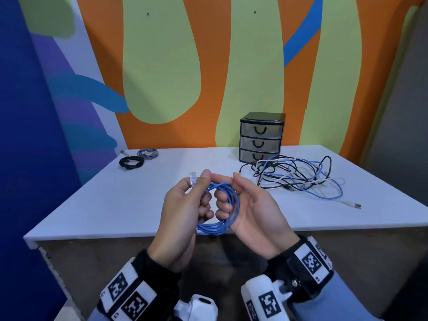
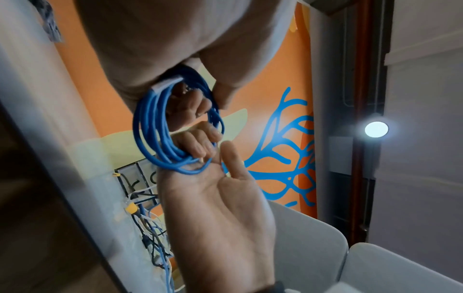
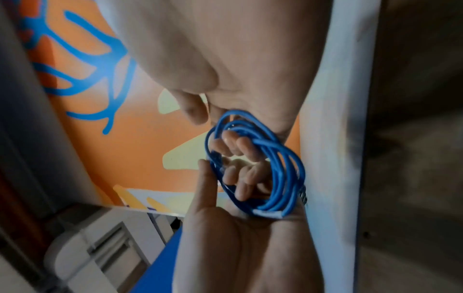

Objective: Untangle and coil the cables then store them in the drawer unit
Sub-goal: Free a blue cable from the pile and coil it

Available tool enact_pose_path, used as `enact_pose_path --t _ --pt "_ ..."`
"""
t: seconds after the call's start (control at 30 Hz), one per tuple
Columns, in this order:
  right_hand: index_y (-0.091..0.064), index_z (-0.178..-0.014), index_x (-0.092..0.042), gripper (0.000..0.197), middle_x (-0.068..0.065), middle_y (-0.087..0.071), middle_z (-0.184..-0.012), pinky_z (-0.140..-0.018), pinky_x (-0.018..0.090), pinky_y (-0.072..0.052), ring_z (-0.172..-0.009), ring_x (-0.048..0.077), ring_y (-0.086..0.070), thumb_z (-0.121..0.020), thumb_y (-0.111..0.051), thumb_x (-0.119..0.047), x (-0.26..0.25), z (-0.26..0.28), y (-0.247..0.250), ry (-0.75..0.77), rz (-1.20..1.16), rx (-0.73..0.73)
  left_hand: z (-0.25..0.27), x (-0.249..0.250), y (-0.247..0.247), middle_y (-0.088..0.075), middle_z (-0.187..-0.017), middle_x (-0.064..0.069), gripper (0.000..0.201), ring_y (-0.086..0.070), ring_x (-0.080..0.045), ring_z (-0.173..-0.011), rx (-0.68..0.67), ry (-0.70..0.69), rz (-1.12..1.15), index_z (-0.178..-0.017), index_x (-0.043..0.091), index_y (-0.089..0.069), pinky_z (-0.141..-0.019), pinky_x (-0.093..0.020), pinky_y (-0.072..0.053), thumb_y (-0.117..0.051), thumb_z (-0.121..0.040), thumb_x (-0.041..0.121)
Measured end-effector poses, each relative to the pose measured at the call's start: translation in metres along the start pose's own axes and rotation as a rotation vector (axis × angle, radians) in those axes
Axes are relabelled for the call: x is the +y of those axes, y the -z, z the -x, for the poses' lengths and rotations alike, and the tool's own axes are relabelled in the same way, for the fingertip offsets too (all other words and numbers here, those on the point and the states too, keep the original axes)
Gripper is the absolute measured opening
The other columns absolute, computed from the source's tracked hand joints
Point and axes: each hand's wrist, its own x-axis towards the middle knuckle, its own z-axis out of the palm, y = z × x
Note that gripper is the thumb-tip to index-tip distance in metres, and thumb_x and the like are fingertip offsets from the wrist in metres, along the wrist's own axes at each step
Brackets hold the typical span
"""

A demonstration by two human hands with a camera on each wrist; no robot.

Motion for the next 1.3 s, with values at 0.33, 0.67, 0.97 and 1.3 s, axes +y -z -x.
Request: enact_pose_path --t 0.33,0.67,0.97,1.3 --pt "-0.078 -0.113 -0.017 0.029 -0.01 -0.047 -0.065 -0.049 0.02 -0.029 -0.05 0.006 -0.032 -0.11 -0.049 -0.017 0.002 -0.001 -0.004 0.23 0.67 0.198 0.004 -0.011 -0.002 -0.064 -0.073 0.004 0.021 -0.043 -0.018 -0.061 0.095 -0.111 -0.011 -0.109 0.003 -0.068 -0.064 -0.031 -0.048 -0.067 -0.103 0.024" --pt "-0.027 -0.06 -0.019 0.047 -0.005 -0.037 -0.052 -0.056 0.039 -0.023 -0.056 0.015 -0.029 -0.104 -0.044 -0.018 0.003 -0.021 0.007 0.494 1.294 0.519 -0.003 0.005 0.018 -0.077 -0.088 -0.002 0.019 -0.073 -0.017 -0.079 -0.185 -0.229 -0.477 -0.105 0.019 -0.073 -0.08 -0.036 -0.059 -0.084 -0.09 0.024" --pt "-0.063 -0.108 -0.028 0.029 -0.001 -0.062 -0.082 -0.083 0.046 -0.056 -0.079 0.021 -0.062 -0.108 -0.044 -0.051 -0.023 -0.034 0.018 0.374 1.036 0.29 -0.041 0.025 0.035 -0.066 -0.105 0.01 0.009 -0.071 -0.008 -0.072 -0.125 -0.502 -0.99 -0.103 0.035 -0.069 -0.078 -0.035 -0.055 -0.075 -0.096 0.033" --pt "-0.057 -0.114 -0.04 0.019 -0.007 -0.058 -0.113 -0.093 0.04 -0.052 -0.105 0.019 -0.057 -0.096 -0.062 -0.046 -0.089 -0.045 0.103 -0.263 2.117 0.222 -0.175 0.046 0.145 -0.072 -0.067 -0.005 0.015 -0.078 -0.031 -0.073 0.199 -0.006 -1.198 -0.083 0.01 -0.075 -0.079 -0.046 -0.066 -0.088 -0.086 0.017"
